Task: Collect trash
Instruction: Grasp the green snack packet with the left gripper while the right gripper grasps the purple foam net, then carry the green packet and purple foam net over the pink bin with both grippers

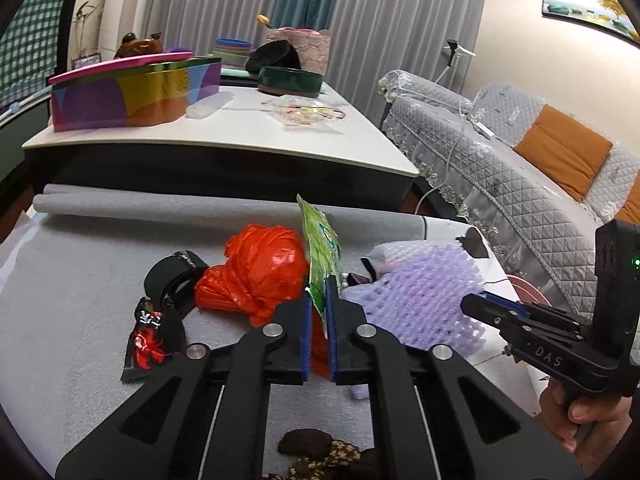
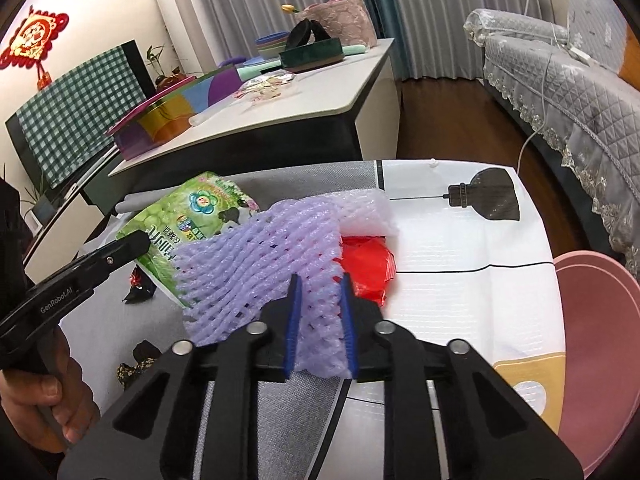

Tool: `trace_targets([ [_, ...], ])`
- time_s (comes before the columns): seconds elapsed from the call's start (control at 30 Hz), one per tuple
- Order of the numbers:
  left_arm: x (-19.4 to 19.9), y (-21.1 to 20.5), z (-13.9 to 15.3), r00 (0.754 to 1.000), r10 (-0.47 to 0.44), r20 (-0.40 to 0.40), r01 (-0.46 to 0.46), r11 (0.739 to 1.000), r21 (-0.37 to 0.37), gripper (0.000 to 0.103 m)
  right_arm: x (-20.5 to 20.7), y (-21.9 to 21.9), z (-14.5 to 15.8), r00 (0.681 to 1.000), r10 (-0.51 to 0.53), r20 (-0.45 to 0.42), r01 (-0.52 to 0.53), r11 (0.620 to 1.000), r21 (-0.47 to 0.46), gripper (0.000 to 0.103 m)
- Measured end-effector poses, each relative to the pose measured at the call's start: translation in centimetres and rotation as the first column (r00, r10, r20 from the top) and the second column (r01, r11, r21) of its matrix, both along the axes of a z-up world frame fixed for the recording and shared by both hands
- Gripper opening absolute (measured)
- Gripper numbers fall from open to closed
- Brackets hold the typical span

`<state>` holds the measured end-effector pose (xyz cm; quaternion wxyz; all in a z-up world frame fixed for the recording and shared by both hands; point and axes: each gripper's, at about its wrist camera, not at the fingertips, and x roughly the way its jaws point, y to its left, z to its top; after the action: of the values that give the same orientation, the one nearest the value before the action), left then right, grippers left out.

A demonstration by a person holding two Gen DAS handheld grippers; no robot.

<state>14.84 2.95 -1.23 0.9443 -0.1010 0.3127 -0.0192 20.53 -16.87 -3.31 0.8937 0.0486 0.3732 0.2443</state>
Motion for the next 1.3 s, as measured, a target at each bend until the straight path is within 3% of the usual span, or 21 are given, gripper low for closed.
trace_targets([
  [0.57,-3.1,-1.9,3.4,0.996,-0.033,0.084,0.031,0.999,0.023,0.002,-4.2,-2.2,4.2,0.993,-0.019,0.12,0.017,1.0,0.022,0.011],
  [1.3,-7.1,-5.9,5.4,0.987,-0.101,0.126,0.098,0.995,0.027,0.002,-9.8,-8.6,8.0,0.957,-0.195,0.214,0.197,0.98,0.012,0.011],
])
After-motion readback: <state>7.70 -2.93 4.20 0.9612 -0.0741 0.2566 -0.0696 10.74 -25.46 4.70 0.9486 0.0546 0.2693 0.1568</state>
